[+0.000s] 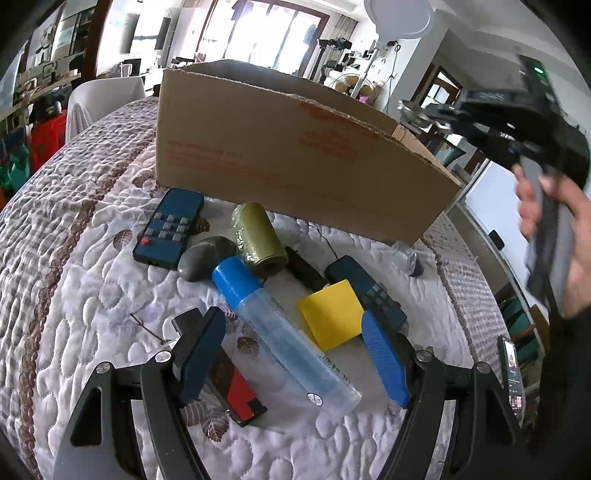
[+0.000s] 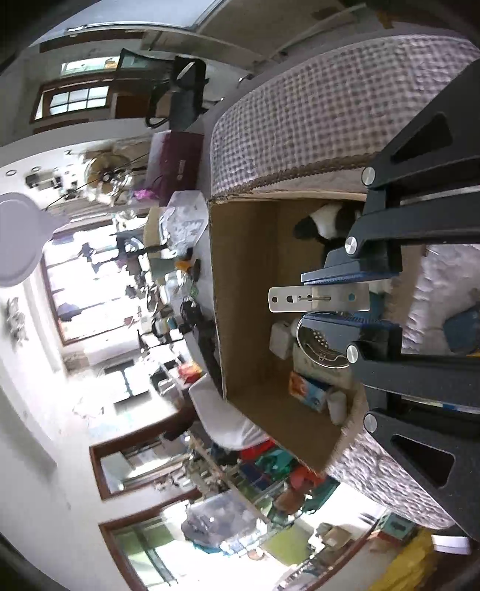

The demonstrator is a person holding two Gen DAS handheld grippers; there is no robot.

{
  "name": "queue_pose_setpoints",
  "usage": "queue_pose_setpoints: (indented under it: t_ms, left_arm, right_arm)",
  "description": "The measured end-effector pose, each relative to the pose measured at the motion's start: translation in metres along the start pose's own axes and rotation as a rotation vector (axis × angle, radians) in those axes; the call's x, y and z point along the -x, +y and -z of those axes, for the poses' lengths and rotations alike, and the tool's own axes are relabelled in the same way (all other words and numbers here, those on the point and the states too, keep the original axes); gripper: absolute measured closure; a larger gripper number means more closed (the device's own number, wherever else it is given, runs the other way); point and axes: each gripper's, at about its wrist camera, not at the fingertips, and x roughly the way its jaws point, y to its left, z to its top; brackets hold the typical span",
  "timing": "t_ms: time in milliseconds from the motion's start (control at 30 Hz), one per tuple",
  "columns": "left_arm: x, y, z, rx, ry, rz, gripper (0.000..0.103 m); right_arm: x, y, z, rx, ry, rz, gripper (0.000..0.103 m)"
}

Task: Organize objects

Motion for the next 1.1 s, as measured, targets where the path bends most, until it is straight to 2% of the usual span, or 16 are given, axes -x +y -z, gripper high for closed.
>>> queue_pose_setpoints:
  t_ms: [133,233,333,467,500,567,667,733,833,967,1100]
  left_arm:
    - [-0.001,-0.001,0.001,-0.010,0.009,0.005,0.027]
    - [-0.002,0.000,0.001,-0.006,0.012,0.005,0.027]
    - [-0.002,0.001,0.001,0.000,0.017,0.009,0.027]
    - [-0.002,0.002,0.001,0.007,0.023,0.016,0.027]
    - [-0.002,0.001,0.001,0.009,0.025,0.019,0.027]
    - [-0.001,0.000,0.001,0.010,0.025,0.027,0.027]
    - [-0.002,-0.003,0.003,-0.005,0.025,0.010,0.027]
    - [-0.006,-0.005,0.005,-0.015,0.033,-0.009,0.027]
    - [-0.011,-0.005,0.007,-0.021,0.048,-0.024,0.027]
    - [-0.013,-0.007,0.008,-0.029,0.060,-0.017,0.027]
    - [-0.012,-0.007,0.008,-0.032,0.060,-0.012,0.027]
  right_arm:
    - [-0.022,-0.007,-0.004,-0.027,0.023,0.019,0.000]
    - [-0.023,-0.012,0.006,-0.057,0.023,-0.002,0.000]
    - [-0.002,-0.008,0.017,-0.042,0.013,-0.050,0.000]
    - [0.056,0.011,0.057,0.114,-0.007,-0.087,0.000]
    - [0.061,0.015,0.070,0.144,0.006,-0.077,0.000]
    - [0.057,0.018,0.101,0.197,0.088,-0.059,0.000]
    - [0.020,0.009,0.150,0.184,0.263,-0.051,0.000]
    - [0.008,0.004,0.166,0.168,0.307,-0.041,0.000]
    - [0.005,0.001,0.179,0.156,0.322,-0.053,0.000]
    - [0.012,-0.003,0.184,0.178,0.290,-0.040,0.000]
    - [0.016,-0.020,0.187,0.116,0.296,-0.075,0.000]
